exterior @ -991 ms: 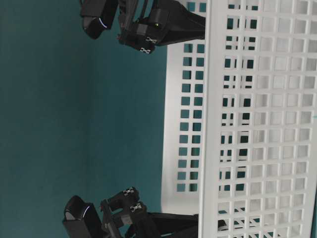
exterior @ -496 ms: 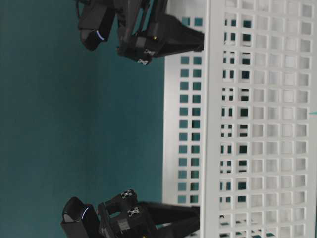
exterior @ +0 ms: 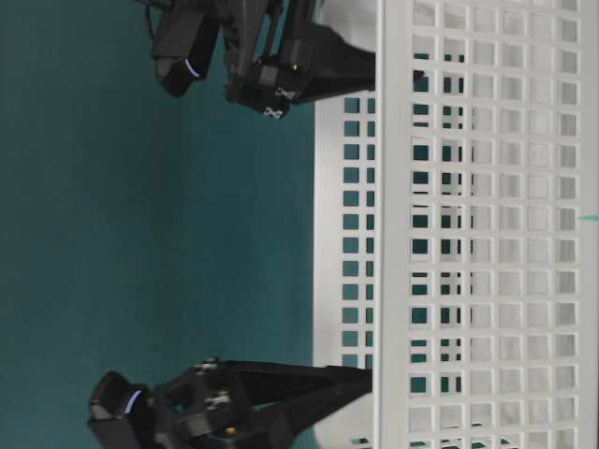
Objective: Lift the white basket with both hands.
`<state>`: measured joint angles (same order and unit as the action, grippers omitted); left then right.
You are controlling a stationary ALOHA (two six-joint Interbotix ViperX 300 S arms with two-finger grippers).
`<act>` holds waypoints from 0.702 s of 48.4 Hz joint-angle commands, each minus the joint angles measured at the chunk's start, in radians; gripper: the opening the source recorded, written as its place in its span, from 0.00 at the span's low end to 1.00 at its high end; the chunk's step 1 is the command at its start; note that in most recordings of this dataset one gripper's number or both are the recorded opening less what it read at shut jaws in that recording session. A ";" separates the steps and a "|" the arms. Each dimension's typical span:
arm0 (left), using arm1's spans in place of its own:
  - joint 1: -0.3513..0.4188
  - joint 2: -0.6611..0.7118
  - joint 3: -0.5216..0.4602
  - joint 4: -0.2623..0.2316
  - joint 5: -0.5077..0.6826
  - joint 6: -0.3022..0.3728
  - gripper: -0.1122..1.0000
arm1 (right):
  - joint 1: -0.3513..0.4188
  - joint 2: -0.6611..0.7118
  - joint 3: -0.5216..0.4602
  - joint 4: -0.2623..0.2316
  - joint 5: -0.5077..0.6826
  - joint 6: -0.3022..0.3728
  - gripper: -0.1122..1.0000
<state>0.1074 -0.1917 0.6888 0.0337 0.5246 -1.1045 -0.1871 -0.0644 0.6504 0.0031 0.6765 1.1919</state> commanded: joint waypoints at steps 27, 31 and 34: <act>0.011 -0.245 -0.015 0.002 0.043 0.067 0.97 | 0.000 -0.282 0.018 0.012 0.204 -0.003 0.91; 0.011 -0.285 -0.017 0.002 0.054 0.069 0.97 | 0.002 -0.318 0.023 0.012 0.202 -0.006 0.91; 0.011 -0.318 -0.020 0.002 0.052 0.077 0.97 | 0.005 -0.347 0.025 0.011 0.189 -0.008 0.91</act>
<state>0.1181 -0.4801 0.6888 0.0337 0.5798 -1.0354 -0.1856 -0.3927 0.6826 0.0169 0.8790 1.1873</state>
